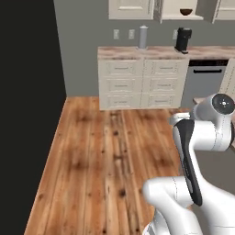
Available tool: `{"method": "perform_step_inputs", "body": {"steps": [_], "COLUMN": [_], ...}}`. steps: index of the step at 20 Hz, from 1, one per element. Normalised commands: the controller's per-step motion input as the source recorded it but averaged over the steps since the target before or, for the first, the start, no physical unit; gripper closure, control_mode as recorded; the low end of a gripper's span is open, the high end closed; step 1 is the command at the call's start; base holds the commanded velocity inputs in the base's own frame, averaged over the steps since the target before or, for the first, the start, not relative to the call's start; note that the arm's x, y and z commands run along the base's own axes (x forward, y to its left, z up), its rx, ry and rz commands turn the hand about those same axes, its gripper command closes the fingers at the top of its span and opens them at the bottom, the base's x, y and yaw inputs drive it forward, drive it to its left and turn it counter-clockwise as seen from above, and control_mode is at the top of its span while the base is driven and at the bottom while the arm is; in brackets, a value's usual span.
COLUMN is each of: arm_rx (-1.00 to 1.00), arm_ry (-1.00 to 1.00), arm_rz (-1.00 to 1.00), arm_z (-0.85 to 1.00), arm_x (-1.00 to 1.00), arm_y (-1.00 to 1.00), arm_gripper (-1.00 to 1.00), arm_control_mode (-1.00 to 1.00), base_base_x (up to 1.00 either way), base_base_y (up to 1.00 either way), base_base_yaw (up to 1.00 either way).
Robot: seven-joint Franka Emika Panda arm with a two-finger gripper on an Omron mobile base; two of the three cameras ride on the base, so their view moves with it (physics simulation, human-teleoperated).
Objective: Take the smaller bowl and place it next to the appetizer plate on the dining counter , and place the larger bowl next to the plate with cooked food.
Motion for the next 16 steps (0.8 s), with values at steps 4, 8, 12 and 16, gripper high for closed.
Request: {"method": "perform_step_inputs", "body": {"steps": [4,8,12,16], "arm_rx": [0.00,0.00,0.00,0.00], "arm_ry": [0.00,0.00,0.00,0.00], "arm_rz": [0.00,0.00,0.00,0.00], "arm_z": [0.00,0.00,0.00,0.00], "arm_x": [0.00,0.00,0.00,0.00], "arm_y": [0.00,0.00,0.00,0.00], "arm_gripper": [-1.00,-1.00,-1.00,-1.00], "arm_control_mode": [1.00,1.00,1.00,1.00], "base_base_x": [1.00,1.00,1.00,1.00], "base_base_y": [-0.11,-0.24,-0.31,-0.32], "base_base_yaw": [0.00,0.00,0.00,0.00]}}
